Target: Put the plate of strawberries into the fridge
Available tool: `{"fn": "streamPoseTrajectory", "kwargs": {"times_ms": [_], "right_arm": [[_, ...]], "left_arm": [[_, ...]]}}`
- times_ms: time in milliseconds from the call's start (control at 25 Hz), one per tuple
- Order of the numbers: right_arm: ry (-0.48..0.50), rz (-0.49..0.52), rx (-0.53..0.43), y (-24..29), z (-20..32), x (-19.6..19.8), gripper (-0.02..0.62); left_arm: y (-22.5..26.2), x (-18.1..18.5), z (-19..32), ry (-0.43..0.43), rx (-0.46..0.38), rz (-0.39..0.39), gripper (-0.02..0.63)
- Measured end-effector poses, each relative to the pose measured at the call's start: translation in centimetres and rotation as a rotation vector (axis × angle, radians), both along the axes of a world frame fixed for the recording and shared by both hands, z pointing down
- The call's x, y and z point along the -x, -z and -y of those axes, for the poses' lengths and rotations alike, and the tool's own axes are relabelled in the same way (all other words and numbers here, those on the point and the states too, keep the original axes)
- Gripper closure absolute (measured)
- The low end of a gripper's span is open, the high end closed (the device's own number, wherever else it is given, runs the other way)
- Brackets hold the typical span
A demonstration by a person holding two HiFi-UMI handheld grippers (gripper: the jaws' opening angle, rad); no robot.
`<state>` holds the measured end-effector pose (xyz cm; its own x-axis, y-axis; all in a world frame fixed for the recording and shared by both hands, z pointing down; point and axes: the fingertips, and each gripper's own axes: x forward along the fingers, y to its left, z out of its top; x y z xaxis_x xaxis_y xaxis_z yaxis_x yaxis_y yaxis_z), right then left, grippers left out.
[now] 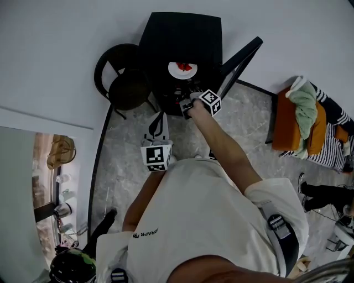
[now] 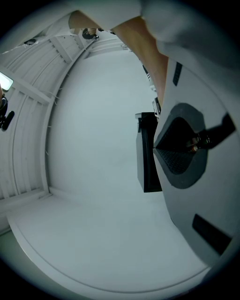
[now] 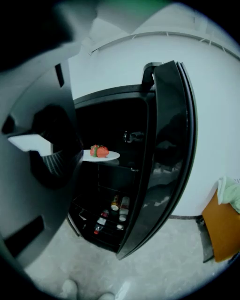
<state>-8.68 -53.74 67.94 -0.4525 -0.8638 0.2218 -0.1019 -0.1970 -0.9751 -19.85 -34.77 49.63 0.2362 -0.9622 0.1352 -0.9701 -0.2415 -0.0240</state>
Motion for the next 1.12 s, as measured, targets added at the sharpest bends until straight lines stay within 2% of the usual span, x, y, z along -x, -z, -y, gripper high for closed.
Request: {"fn": "streamPoseTrajectory", "kwargs": {"times_ms": [320, 640, 840, 1120], "right_arm": [[0.029, -0.051, -0.145, 5.0, -1.1, -0.4, 0.583], [0.076, -0.132, -0.26, 6.8, -3.2, -0.5, 0.583], [0.108, -0.247, -0.366, 9.3, -4.4, -0.6, 0.583], [0.132, -0.368, -0.452, 11.5, -6.5, -1.0, 0.583]], "left_arm": [[0.2, -1.1, -0.1, -0.026, -0.001, -0.001, 0.604], [0.1, -1.1, 0.0, -0.034, -0.004, -0.015, 0.604], [0.0, -1.5, -0.2, -0.048, -0.004, -0.021, 0.604], [0.3, -1.9, -0.2, -0.063, -0.009, -0.01, 0.604]]}}
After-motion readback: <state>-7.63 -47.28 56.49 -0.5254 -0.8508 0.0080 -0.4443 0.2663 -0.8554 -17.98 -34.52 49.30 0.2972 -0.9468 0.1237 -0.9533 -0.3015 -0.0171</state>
